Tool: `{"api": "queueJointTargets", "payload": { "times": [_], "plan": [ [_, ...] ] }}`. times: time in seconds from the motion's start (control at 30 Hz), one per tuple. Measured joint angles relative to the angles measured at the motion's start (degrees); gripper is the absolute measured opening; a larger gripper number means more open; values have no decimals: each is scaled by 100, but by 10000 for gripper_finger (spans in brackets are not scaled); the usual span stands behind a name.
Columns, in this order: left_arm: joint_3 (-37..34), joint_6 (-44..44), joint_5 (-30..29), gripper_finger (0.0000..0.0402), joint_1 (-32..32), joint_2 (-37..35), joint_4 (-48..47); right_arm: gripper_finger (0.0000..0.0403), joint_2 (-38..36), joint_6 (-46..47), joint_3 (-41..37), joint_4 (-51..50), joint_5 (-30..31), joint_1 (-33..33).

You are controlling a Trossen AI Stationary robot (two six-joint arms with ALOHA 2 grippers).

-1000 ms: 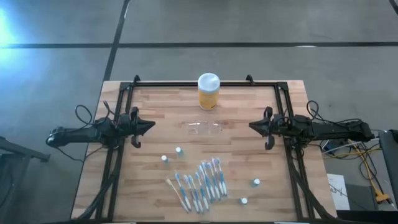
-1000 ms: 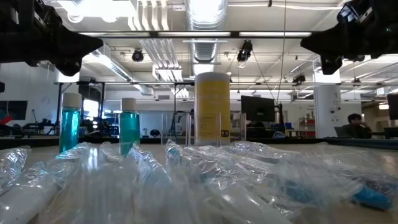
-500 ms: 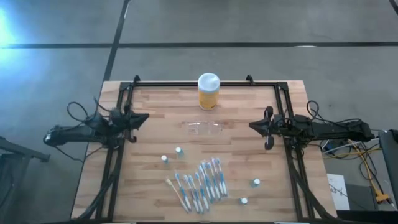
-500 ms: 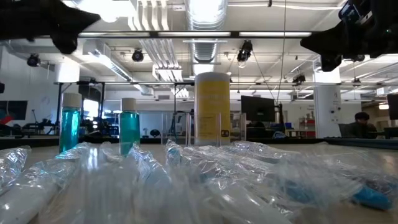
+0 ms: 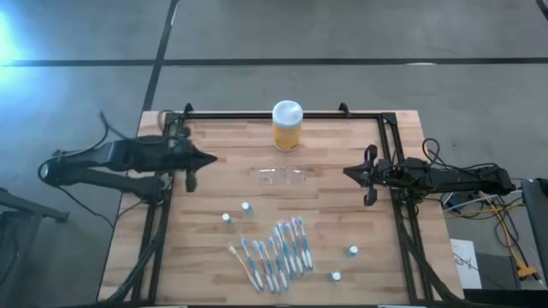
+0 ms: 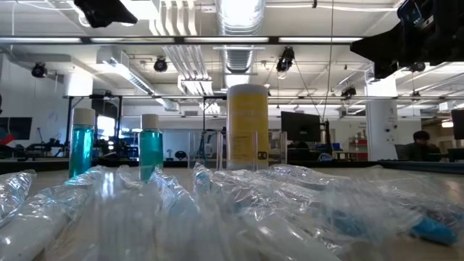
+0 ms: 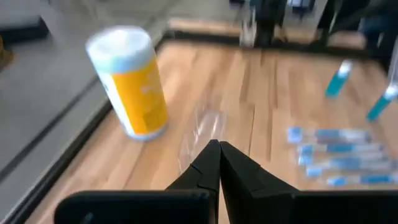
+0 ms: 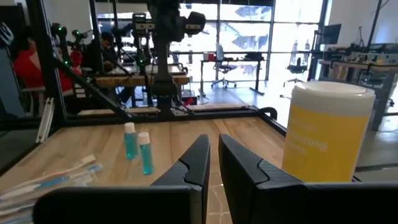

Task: Pick & Place toothbrushing station
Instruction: Put the blue mouthwash bottle into the transparent organizer

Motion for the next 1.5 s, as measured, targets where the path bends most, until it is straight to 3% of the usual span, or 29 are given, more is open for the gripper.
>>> {"api": "queueJointTargets", "payload": {
  "times": [0.27,0.4,0.63,0.8,1.5],
  "plan": [
    [1204,-125,72,36,-9,1788,-1134,34,0,7,0,-14,-2,0],
    [1704,-101,290,85,-95,2541,-1929,34,1,9,0,-43,-4,4],
    [2167,277,452,183,-605,3540,-1992,34,35,24,0,-45,-4,4],
    [2407,306,479,226,-819,4015,-2005,34,35,24,0,-45,-4,4],
    [2400,716,1154,232,-962,4957,-2040,34,35,9,0,-43,-11,4]
  ]
}}
